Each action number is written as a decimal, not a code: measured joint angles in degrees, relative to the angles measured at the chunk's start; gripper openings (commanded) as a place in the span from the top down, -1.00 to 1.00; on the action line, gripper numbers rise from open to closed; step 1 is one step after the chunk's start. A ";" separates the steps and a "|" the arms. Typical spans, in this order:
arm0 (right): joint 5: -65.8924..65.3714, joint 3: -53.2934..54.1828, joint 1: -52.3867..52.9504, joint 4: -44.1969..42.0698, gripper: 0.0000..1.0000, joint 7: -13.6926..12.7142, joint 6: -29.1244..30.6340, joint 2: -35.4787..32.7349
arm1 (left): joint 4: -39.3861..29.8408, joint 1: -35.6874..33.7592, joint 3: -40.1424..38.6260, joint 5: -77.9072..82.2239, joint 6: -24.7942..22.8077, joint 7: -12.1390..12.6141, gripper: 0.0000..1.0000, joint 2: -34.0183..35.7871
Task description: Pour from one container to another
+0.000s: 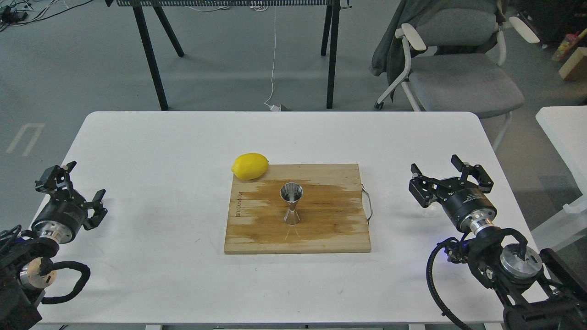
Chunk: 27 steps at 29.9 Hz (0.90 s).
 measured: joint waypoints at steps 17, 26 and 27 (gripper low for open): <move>0.10 3.75 4.76 -8.79 -0.96 -2.82 19.79 -1.65 | -0.60 -2.37 -1.02 0.09 0.00 0.00 -0.99 3.37; -0.09 4.35 4.87 -10.89 -0.96 -2.17 19.82 -1.65 | -0.62 -5.05 -0.98 0.03 0.00 0.00 -0.99 3.56; -0.09 4.35 4.87 -11.04 -0.96 -2.15 19.82 -1.63 | -0.62 -5.26 -0.95 0.03 0.00 0.00 -0.99 3.51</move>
